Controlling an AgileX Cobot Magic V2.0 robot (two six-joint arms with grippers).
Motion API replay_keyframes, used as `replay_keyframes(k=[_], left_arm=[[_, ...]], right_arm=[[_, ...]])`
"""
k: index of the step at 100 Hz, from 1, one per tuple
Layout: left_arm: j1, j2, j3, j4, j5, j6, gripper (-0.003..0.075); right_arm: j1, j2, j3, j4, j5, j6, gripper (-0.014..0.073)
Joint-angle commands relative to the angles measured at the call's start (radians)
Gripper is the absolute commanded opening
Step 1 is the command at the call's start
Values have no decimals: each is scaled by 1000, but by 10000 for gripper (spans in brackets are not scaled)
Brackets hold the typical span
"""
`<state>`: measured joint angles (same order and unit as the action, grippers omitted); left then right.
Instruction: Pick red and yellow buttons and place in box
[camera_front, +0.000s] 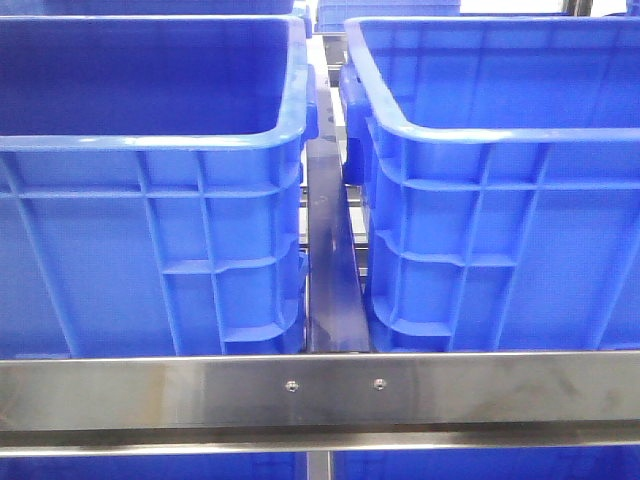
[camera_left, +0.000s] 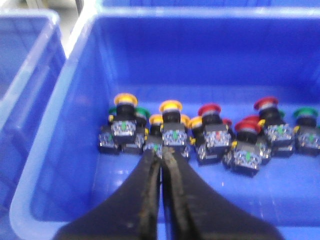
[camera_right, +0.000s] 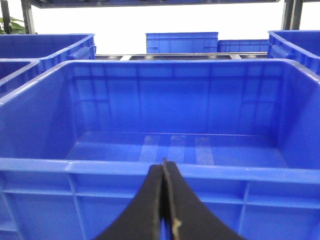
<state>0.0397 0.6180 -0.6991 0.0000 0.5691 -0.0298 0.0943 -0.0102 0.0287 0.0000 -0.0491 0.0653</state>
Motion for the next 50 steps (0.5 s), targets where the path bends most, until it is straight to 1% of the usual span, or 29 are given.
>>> replay_keyframes(k=[1,17,38,41,45,48,49,50], left_arm=[[1,86,-98,-7,-12,-4,-19],[1,192,-147,-7,-7,-4,-19],[1,241,-147,-7,-3,-4,-14],[1,245,-147,-7,-3,-4,-4],[1,249,-147,-7,-3,-4,31],[1,249,-147,-7,-3,-4,66],[1,251,-147,-7,-3,-4,101],[1,251,-147,-7,-3,-4,113]], right_arm=[[-4,-21,-2,-9,-86,-7,-68],[-4,-21,-2,-9,-86,-7,-68],[-4,-21,-2,-9,-86,-7,-68],[-4,-21,-2,-9,-86,-7,-68],[-4,-21,-2,-9,-86,-7,-68],[-4,-21,-2,-9,-86,-7,-68],[-4,-21,-2,-9,-86,-7,-68],[-4,-21,-2,-9,-86,-7,-68]])
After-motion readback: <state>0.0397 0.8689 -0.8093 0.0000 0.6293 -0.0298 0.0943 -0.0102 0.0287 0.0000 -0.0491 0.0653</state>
